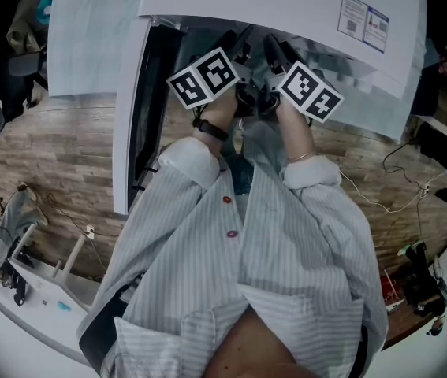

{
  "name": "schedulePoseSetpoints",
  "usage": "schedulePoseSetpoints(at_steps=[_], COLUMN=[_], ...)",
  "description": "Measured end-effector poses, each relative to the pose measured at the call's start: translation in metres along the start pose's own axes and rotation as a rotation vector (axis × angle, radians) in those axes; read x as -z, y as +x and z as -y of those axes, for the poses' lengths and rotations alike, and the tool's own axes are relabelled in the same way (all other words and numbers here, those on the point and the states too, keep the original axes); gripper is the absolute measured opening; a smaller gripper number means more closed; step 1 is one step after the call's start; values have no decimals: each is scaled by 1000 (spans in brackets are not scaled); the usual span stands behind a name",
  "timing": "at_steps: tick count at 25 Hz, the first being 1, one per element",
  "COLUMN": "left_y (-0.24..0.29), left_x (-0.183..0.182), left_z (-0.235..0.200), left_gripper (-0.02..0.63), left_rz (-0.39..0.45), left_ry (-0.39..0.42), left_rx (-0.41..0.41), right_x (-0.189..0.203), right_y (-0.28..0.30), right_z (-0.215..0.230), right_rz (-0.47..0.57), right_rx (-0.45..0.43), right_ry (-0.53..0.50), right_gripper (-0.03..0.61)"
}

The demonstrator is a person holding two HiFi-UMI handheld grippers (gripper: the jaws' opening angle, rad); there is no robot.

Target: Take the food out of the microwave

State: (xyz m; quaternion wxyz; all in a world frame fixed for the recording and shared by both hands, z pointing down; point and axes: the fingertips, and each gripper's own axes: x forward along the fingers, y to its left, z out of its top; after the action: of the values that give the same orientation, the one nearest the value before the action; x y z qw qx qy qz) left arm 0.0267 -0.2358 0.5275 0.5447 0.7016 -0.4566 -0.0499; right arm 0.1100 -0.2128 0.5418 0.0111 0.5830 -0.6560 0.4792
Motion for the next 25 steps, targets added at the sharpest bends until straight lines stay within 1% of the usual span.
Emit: schedulePoseSetpoints(at_steps=[7, 10, 12, 15, 18, 22, 25], left_y=[0, 3, 3, 2, 0, -3, -5], left_x=[2, 9, 16, 22, 23, 23, 25], left_z=[2, 4, 5, 4, 0, -1, 0], left_gripper=[262, 250, 222, 145, 89, 80, 71], left_rz=[-16, -46, -66, -75, -75, -61, -56], left_ry=[-33, -37, -33, -29, -39, -87, -105], left_rx=[30, 38, 35, 19, 10, 35, 52], right_x=[5, 7, 8, 8, 8, 9, 11], right_y=[-2, -2, -2, -3, -5, -8, -10], right_z=[-4, -6, -7, -8, -8, -10, -9], right_rz=[-8, -12, -15, -18, -15, -12, -10], right_rx=[-62, -82, -96, -114, -135, -158, -169], right_ry=[69, 82, 88, 99, 122, 141, 164], right_gripper=[136, 129, 124, 118, 110, 101, 100])
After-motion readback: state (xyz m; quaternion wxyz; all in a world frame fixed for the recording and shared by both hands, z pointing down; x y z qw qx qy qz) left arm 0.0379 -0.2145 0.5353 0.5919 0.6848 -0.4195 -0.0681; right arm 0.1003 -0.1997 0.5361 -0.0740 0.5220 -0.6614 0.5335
